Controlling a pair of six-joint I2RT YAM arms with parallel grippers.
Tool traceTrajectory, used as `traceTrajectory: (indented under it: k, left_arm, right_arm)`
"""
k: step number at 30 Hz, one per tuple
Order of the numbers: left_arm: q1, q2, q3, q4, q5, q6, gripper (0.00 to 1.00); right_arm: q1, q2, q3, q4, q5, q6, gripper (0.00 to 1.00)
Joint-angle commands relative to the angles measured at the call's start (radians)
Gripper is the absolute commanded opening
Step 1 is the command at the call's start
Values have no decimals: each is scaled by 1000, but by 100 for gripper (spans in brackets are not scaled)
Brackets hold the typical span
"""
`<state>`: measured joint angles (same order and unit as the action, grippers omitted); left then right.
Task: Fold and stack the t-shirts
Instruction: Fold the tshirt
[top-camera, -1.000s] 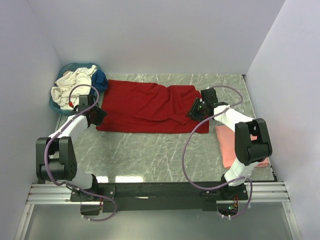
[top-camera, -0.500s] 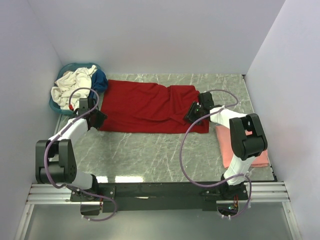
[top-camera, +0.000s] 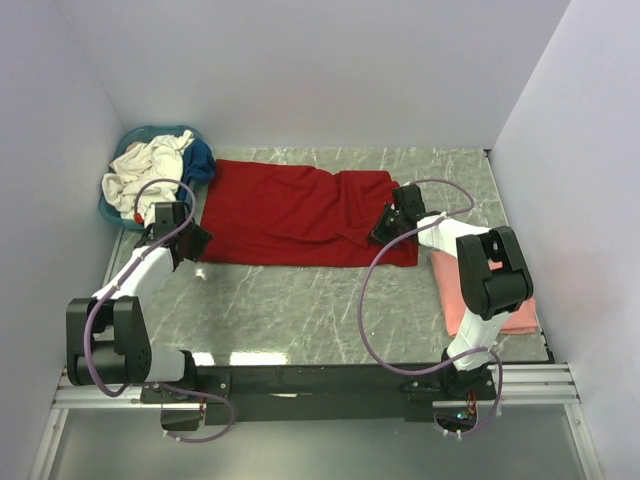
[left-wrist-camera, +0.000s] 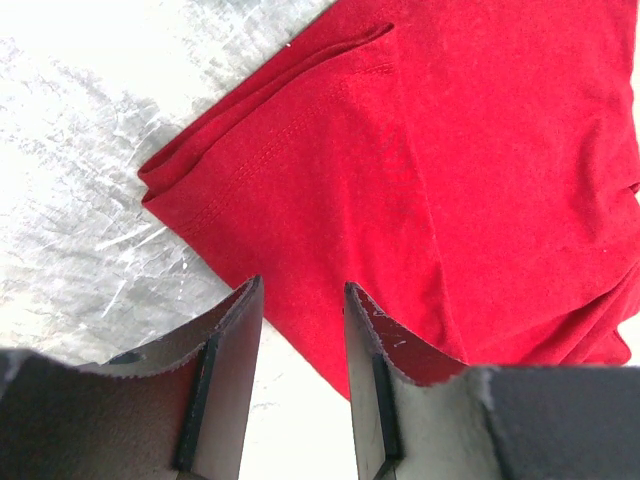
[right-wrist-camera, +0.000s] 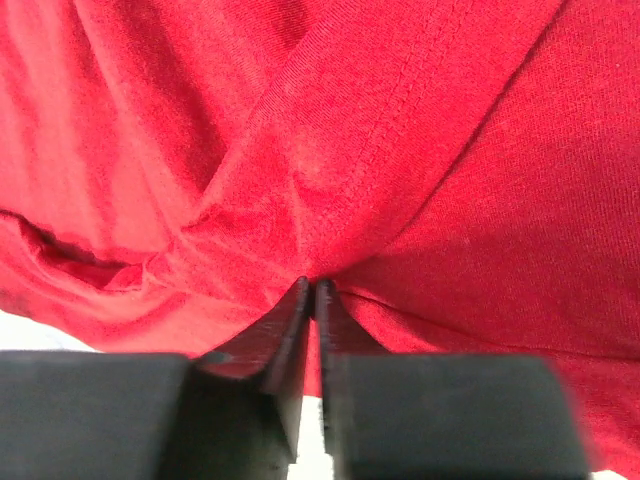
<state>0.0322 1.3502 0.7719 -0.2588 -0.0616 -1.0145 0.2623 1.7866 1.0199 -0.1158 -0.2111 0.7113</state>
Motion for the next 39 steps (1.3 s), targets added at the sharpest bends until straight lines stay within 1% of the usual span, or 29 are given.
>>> traceTrajectory:
  k: [1, 5, 10, 17, 18, 19, 21, 22, 24, 25, 27, 28, 31, 32, 35, 37, 39]
  left_arm:
    - [2, -45, -13, 18, -15, 8, 43]
    - [2, -56, -26, 20, -14, 11, 43]
    - [2, -71, -63, 30, -4, 8, 43]
    - [2, -105, -106, 36, 11, 4, 44]
    - [2, -111, -117, 39, 14, 4, 44]
    - [2, -114, -121, 43, 19, 5, 45]
    - [2, -118, -138, 50, 25, 5, 46]
    - [2, -120, -143, 52, 26, 4, 46]
    - [2, -126, -155, 53, 28, 4, 46]
    - [2, -128, -158, 53, 25, 4, 47]
    - [2, -132, -166, 52, 16, -1, 47]
    - [2, -135, -171, 49, 10, -4, 47]
    - [2, -148, -180, 43, -13, -15, 47]
    - [2, -152, -183, 35, -21, -19, 48]
    - [2, -161, -197, 36, -38, -29, 48]
    - [5, -164, -209, 43, -43, -30, 48]
    - [3, -158, -212, 50, -49, -30, 48]
  right_arm:
    - [8, 13, 34, 24, 1, 7, 7]
    - [11, 39, 116, -7, -4, 8, 0]
    - [23, 108, 230, -41, -14, 7, 0]
    - [57, 237, 460, -136, -4, -12, 0]
    - [60, 264, 479, -143, -4, -18, 1]
    - [60, 279, 499, -154, -4, -21, 7]
    - [60, 315, 551, -185, -4, -39, 14]
    - [60, 323, 565, -192, 1, -45, 23]
    - [60, 332, 594, -206, 3, -68, 32]
    - [60, 336, 603, -211, 1, -75, 39]
    - [60, 332, 631, -222, -2, -99, 46]
    - [58, 329, 640, -222, -7, -107, 51]
    - [60, 324, 689, -238, -10, -130, 56]
    - [60, 323, 725, -260, -8, -139, 56]
    - [57, 320, 766, -300, 7, -144, 56]
    - [58, 283, 744, -291, 22, -139, 56]
    - [54, 234, 688, -262, 29, -134, 56]
